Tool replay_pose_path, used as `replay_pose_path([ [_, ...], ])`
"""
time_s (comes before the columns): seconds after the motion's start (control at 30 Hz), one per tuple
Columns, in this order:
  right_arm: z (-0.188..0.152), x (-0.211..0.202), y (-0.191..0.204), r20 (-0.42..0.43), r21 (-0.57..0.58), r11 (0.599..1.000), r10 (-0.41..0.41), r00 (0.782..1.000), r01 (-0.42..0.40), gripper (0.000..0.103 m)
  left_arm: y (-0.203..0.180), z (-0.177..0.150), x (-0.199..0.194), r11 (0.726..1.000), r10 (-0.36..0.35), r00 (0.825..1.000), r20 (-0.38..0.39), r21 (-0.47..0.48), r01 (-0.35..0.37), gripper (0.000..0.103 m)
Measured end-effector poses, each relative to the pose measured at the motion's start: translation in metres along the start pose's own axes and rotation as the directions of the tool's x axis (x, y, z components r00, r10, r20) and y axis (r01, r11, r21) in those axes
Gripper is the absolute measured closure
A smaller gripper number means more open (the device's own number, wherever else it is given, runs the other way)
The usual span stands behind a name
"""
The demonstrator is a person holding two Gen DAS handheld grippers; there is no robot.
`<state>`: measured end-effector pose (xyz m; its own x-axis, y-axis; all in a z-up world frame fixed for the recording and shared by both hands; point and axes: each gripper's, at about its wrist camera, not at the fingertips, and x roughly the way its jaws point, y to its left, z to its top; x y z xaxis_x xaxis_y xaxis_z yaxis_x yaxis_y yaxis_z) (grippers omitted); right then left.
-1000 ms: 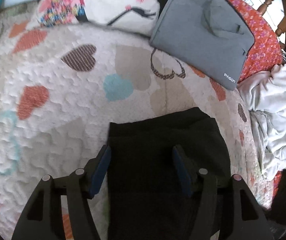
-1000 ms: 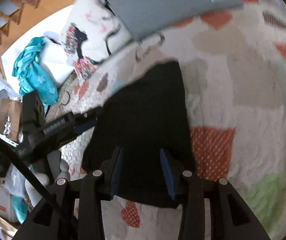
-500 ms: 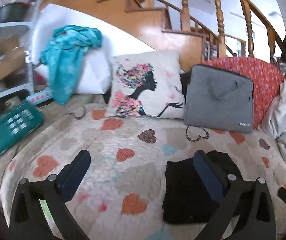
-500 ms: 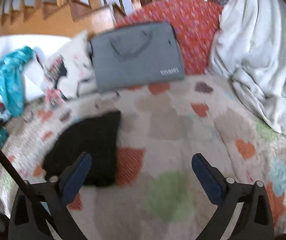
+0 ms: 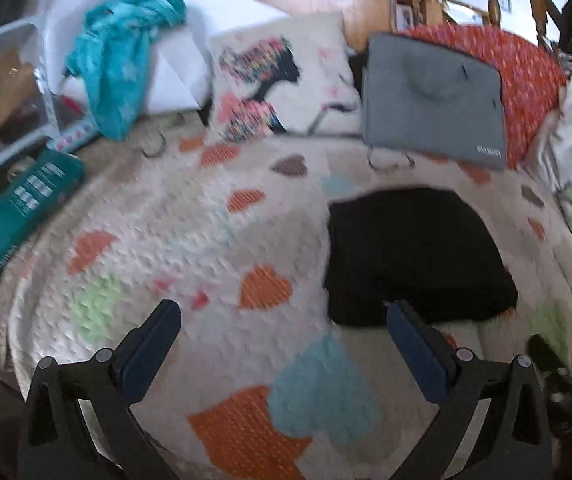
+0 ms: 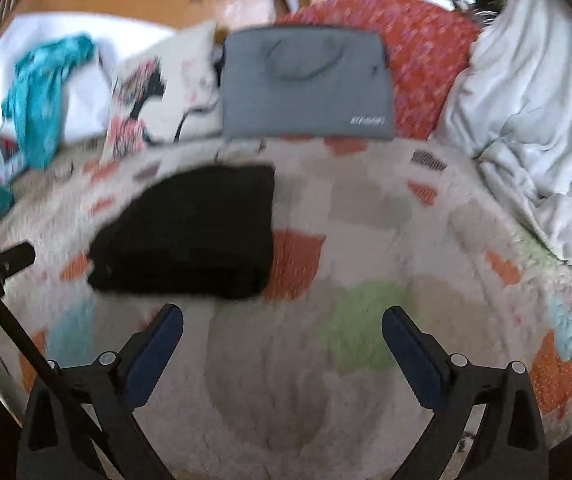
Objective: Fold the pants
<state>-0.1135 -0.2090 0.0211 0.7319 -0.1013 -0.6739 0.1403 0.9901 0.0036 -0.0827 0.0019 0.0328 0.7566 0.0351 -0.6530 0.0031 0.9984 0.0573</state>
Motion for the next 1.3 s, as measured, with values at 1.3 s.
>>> replay_pose_path([
  [1.3,-0.013,0.039,-0.01,-0.134,0.057,0.998,0.018,0.991,-0.01,0.002,-0.01,-0.011,0.046,0.994,-0.111,0.983,-0.148,-0.023,0.108,0.0],
])
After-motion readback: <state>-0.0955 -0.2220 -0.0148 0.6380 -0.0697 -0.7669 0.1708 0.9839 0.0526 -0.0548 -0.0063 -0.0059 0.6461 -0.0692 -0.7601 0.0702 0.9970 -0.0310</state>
